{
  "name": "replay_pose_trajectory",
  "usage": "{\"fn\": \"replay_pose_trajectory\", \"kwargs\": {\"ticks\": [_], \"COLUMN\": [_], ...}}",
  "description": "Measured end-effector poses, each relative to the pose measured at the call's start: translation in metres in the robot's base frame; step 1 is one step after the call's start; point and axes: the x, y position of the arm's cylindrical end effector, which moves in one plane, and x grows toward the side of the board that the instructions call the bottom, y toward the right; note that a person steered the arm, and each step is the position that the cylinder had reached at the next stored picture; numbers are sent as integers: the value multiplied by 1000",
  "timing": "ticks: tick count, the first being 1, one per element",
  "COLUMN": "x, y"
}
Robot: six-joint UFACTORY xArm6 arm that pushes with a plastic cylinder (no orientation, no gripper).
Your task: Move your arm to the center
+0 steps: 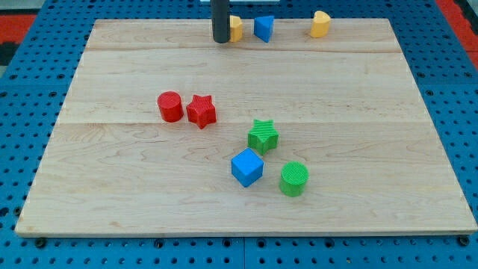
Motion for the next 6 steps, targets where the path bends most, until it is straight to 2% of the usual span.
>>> {"fn": "replay_pose_trajectory", "kwargs": {"ticks": [1, 2, 3, 4, 6], "x": [-19, -22, 4, 30, 200], "y": [-28, 1, 77, 95, 97]}}
